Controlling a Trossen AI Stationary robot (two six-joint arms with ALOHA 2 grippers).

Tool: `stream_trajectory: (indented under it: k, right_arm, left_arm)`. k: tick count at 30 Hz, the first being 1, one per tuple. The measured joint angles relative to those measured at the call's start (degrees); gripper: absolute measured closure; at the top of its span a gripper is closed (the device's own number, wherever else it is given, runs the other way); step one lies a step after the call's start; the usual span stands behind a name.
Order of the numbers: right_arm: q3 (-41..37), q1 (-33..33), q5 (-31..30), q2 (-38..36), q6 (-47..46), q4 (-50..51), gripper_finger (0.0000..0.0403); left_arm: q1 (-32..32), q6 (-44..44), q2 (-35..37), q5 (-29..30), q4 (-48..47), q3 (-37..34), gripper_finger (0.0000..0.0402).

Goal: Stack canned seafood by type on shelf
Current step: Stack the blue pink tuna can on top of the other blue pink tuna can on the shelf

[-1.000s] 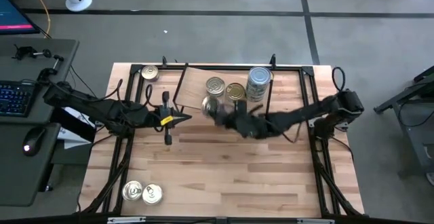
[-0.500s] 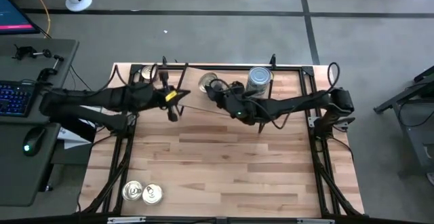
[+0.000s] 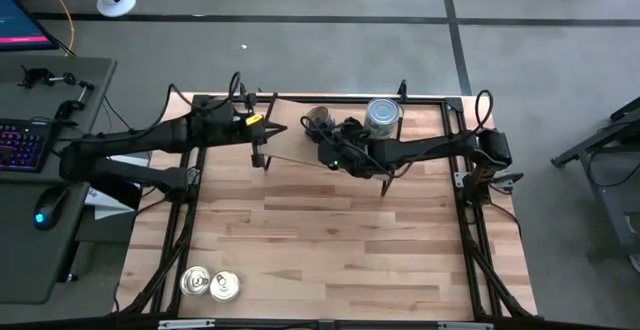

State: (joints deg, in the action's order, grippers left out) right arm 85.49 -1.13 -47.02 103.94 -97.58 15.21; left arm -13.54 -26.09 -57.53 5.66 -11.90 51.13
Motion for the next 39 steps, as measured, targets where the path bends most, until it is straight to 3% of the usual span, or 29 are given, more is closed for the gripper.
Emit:
stream_trajectory:
  k: [13, 31, 39]
  right_arm:
    - [0.00, 1.90, 1.18, 0.13, -0.02, -0.23, 0.0212]
    - [0.00, 1.90, 2.36, 0.15, 0.02, 0.79, 0.0200]
    - [0.00, 1.90, 2.44, 0.15, 2.12, 0.87, 0.0137]
  left_arm:
    - [-2.62, 2.02, -6.23, -3.75, 5.54, -0.02, 0.0401]
    - [-2.62, 4.58, -6.32, -3.57, 5.74, -0.04, 0.0401]
    - [-2.62, 4.56, -6.32, -3.55, 5.61, -0.04, 0.0401]
